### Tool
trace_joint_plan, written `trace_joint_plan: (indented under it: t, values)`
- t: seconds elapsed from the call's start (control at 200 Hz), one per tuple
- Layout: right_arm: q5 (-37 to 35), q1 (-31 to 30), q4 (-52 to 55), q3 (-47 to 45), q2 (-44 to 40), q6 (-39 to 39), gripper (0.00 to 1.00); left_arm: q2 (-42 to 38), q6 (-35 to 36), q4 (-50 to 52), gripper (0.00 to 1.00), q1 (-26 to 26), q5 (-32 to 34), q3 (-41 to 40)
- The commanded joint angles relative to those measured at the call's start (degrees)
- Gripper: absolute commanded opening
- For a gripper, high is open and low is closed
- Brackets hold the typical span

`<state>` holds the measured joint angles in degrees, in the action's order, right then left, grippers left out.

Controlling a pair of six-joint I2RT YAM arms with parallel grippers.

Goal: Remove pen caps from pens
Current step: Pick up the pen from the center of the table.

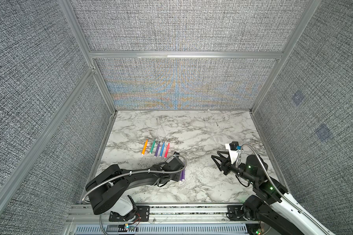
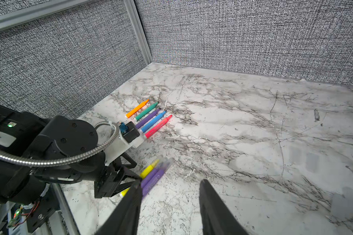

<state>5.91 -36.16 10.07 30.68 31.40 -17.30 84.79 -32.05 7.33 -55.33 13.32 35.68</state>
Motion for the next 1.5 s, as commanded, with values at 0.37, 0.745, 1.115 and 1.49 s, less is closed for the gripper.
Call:
trace_joint_plan:
  t: [0.37,0.745,1.115,1.49]
  values:
    - [-2.3,-0.1,-1.1,1.6,-1.2,0.6,0.49,3.3,-3.3,8.6,0.24,-1.3,3.5,1.5]
    - [-1.9,-0.1,-2.1,1.2,-2.0,0.4,0.49,2.2,-4.0,7.2,0.12,-1.7,4.3,0.5]
    - [10.5,-0.5,-32.8,-14.2,3.5,-10.9,0.58,-28.0,1.7,-22.0,0.10,-2.1,-6.3,-16.8]
    - [7.8,-9.2,-64.1,-17.8,24.6,-20.2,0.66,-51.7,2.0,-29.0,0.09,-2.0,-12.3,-28.7]
